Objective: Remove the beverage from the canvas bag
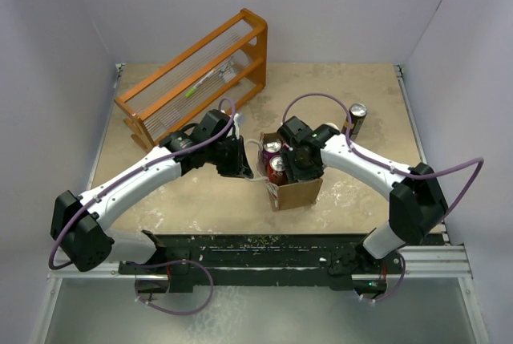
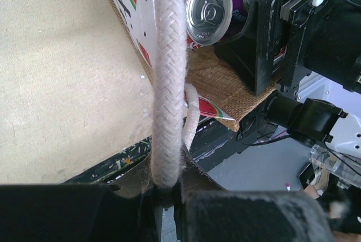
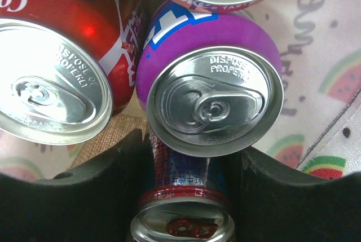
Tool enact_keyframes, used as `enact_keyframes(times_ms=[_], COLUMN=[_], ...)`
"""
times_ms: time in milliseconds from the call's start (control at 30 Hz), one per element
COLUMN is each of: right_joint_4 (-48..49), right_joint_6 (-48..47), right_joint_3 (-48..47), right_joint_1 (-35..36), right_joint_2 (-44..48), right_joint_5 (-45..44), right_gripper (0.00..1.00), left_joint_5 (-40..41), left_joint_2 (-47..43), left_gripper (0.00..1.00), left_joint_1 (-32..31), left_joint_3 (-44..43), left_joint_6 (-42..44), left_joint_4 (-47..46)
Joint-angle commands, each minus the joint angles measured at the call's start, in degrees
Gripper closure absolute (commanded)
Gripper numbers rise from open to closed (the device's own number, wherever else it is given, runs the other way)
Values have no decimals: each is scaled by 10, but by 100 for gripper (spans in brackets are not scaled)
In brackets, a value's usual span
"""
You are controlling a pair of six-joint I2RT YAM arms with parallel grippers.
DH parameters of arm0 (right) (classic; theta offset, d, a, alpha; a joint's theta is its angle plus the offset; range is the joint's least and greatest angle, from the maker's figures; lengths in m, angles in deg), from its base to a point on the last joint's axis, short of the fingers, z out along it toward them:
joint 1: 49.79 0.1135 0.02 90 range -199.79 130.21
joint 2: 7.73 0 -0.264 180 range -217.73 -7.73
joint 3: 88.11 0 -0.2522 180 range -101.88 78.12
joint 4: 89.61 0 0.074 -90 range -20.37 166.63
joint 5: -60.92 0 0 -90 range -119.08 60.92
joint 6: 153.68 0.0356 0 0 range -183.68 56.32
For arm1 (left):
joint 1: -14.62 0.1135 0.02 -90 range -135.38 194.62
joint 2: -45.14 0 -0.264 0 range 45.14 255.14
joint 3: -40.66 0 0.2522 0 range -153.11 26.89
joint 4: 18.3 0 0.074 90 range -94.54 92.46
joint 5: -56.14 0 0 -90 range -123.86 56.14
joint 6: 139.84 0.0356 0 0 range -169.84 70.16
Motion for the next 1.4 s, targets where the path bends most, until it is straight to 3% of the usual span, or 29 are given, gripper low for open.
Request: enact_keyframes(times_ms=[0,100,267,333,700,1367], right_joint_4=[-30,-38,-52,-58,-64,-79], right_joint_6=[17,23,49,64,162,306], right_joint_3=[-14,-32,-71,-85,-123,-148], right_joint_1=[7,7,7,8,7,-1], right_joint_2=[12,20,33,38,91,213], right_joint_5=[-7,-4,4,8,46,-34], right_gripper=[48,58,89,93,100,100], left_joint_5=[-7,-6,-6,-6,1,-6], left_joint_2=[-3,-7,-8,-10,-22,-20], left_gripper=[100,100,100,100,100,100], left_joint_1=[3,3,4,3,4,3], left_joint_3=[-12,-10,-8,-8,-6,0], left_joint_6=[5,5,9,10,19,21], left_joint_4=[-1,-1,4,5,21,17])
